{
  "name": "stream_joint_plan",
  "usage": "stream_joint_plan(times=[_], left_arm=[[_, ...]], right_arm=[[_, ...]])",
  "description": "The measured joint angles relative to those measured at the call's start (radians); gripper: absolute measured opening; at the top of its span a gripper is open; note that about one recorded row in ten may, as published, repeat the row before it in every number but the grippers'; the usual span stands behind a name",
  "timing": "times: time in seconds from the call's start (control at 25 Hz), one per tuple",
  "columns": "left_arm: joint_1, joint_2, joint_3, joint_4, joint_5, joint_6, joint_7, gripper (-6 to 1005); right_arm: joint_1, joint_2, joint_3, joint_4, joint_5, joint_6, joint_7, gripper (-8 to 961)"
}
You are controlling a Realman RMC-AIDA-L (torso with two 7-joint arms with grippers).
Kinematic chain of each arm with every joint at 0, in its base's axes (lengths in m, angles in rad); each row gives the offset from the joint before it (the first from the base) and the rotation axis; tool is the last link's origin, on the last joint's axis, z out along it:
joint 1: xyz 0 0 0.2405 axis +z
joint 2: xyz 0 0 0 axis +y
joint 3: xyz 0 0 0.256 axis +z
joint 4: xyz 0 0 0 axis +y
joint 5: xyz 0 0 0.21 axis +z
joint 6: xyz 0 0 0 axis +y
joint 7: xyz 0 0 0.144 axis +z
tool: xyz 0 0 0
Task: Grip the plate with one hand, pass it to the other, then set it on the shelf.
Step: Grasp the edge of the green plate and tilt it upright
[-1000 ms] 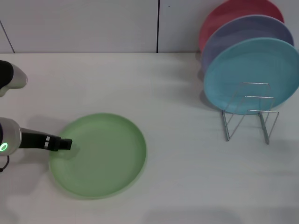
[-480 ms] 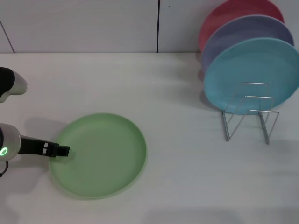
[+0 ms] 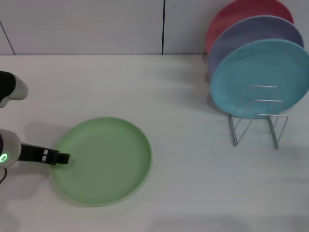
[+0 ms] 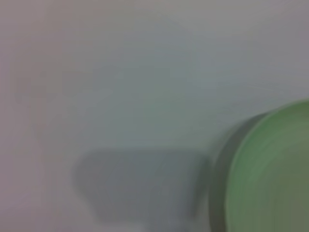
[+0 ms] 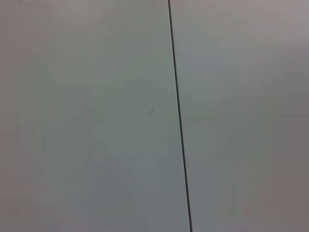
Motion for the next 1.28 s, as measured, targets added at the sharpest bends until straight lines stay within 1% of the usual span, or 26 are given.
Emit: stream_joint_plan(times=[0.24, 0.48, 1.28], left_arm=[[-0.010, -0.001, 0.011, 0.001, 0.065, -0.009, -0.054, 756], [-0.021, 0.000, 0.008, 0.007, 0.062, -0.028, -0.058, 752], [-0.041, -0.003, 0.013, -0.025, 0.057, -0.080, -0.062, 735]], right_arm=[[-0.001, 0.000, -0.001, 0.000, 0.000, 0.000, 0.000, 817], [-0.001, 0.000, -0.001, 0.000, 0.000, 0.000, 0.000, 817], [-0.004, 0.000, -0.001, 0.000, -0.002, 0.001, -0.006, 817]])
